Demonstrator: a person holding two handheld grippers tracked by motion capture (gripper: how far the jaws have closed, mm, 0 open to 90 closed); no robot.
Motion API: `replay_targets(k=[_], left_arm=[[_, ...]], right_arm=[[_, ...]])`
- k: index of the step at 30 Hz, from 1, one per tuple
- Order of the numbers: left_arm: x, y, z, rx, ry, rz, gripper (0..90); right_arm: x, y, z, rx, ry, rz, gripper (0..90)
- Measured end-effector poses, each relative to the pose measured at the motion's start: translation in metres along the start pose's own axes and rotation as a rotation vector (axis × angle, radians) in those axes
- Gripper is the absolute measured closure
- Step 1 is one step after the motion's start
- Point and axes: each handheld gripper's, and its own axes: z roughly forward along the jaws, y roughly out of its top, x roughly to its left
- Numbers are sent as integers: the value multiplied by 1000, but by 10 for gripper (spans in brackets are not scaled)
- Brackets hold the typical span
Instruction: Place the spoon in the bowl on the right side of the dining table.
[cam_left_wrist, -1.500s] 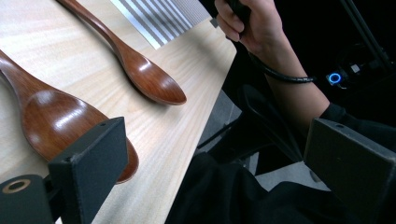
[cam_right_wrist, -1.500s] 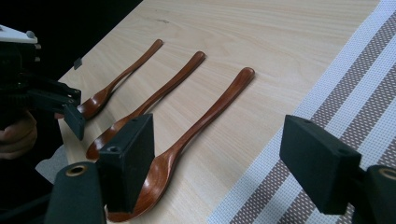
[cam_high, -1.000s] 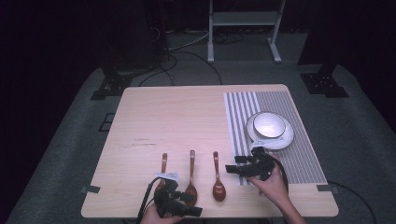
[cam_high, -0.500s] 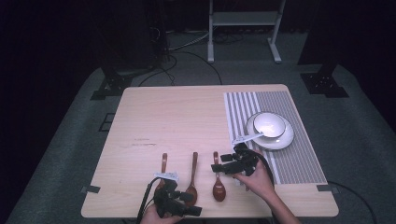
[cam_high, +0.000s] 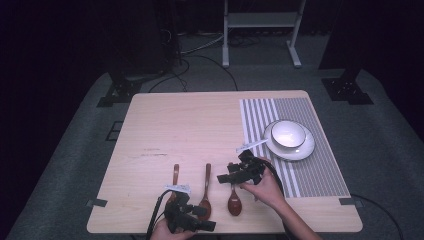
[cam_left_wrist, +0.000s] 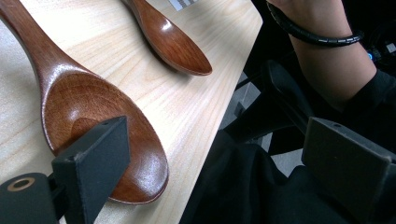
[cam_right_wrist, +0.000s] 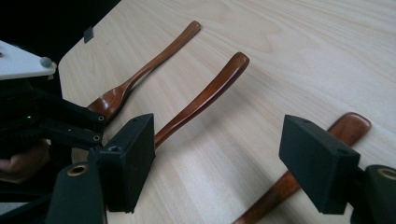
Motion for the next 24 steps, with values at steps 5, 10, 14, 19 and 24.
replay_targets(k=[5,10,14,19,24], left_arm=[[0,0,0,0,-3,-3,65],[0,0,0,-3,-6,-5,65],[1,0,0,-2,-8,-5,65],[1,0,-1,-3,-10,-7,65],[1,0,-1,-3,-10,-7,65]], right_arm=[[2,7,12,27,-2,-10,280],[3,13,21,45,-5,-13,297],[3,17,28,57,-4,-12,307],[3,21,35,70,-10,-12,319],[3,25,41,81,-15,-12,341]])
